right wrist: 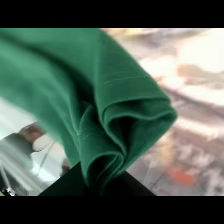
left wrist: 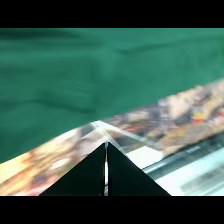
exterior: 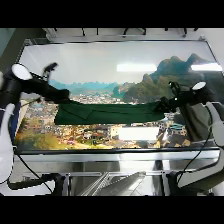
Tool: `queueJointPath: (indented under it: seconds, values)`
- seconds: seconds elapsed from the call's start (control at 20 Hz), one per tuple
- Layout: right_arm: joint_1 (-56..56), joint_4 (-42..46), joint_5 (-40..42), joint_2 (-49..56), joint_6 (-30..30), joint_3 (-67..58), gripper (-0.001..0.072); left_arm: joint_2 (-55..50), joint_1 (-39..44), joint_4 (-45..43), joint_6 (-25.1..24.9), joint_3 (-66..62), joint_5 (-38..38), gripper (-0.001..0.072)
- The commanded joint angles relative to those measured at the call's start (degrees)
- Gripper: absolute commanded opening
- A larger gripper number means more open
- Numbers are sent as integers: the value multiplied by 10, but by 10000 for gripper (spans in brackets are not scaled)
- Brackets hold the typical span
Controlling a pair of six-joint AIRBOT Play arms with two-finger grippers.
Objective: Fold the shirts.
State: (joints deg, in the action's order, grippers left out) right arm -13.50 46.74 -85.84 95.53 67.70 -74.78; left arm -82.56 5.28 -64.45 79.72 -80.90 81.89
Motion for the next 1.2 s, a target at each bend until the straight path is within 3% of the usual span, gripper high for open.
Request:
queueJointPath:
  seconds: [0.0, 0.15, 0.35, 0.8, 1.0, 1.15]
  values:
    - [20, 8, -27, -95, 57, 0, 21, -7, 108, 30, 9, 64, -122, 16]
    - [49, 15, -28, -173, 96, -1, 21, -61, 202, 31, 22, 59, -220, 15]
    - [76, 14, -32, -255, 126, -1, 22, -165, 279, 31, 27, -28, -244, 15]
    - [79, 10, -31, -307, 142, -2, 21, -294, 349, 32, 63, -188, -205, 16]
    - [79, 10, -31, -307, 143, -2, 21, -275, 332, 24, 62, -192, -155, 16]
    - [80, 3, -27, -307, 159, -2, 21, -207, 284, -53, 46, -177, -99, 16]
